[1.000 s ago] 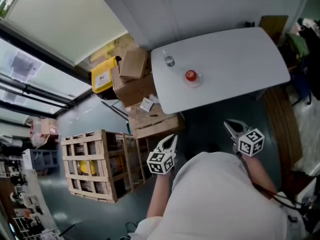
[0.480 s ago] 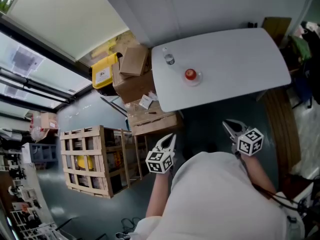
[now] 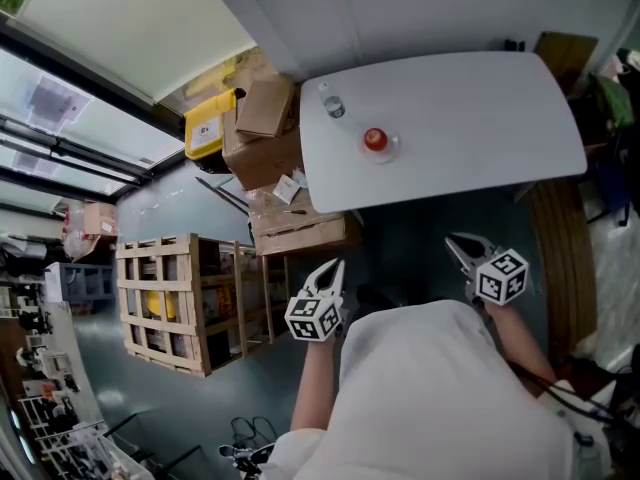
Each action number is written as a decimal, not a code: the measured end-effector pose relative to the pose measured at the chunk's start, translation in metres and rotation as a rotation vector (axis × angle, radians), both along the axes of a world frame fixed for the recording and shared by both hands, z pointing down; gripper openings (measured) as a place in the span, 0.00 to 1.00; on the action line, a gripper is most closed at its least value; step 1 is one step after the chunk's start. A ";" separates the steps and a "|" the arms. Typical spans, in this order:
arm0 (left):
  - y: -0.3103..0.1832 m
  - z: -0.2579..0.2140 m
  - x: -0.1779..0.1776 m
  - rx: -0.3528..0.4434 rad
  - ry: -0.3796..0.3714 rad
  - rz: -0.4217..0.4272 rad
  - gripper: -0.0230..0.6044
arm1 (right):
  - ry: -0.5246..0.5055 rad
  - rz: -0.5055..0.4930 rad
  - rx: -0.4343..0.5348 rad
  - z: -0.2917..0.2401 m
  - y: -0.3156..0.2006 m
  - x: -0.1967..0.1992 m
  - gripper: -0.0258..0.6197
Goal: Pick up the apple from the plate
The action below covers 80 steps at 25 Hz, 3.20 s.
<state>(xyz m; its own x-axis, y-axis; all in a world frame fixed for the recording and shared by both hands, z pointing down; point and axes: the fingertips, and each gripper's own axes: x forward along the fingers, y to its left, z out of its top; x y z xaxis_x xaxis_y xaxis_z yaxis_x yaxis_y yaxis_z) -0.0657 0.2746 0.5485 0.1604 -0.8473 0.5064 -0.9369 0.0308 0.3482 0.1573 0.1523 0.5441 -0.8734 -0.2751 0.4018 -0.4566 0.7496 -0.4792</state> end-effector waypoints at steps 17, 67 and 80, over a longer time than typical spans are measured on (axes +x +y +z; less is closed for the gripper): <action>-0.045 0.011 0.017 -0.009 0.007 0.011 0.04 | 0.009 0.003 -0.035 0.018 -0.036 0.015 0.10; -0.322 0.077 -0.056 -0.094 -0.109 0.435 0.20 | 0.069 0.273 -0.132 0.023 -0.195 -0.085 0.10; -0.370 0.134 -0.047 -0.235 -0.145 0.386 0.37 | 0.090 0.129 -0.171 0.038 -0.249 -0.089 0.10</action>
<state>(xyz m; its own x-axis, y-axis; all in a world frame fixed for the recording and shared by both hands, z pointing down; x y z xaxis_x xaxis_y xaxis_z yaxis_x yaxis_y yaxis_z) -0.1129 -0.0953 0.6828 0.3546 -0.5997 0.7173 -0.9337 -0.2670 0.2384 0.0688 -0.0966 0.5820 -0.7937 -0.3036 0.5271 -0.5903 0.5938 -0.5468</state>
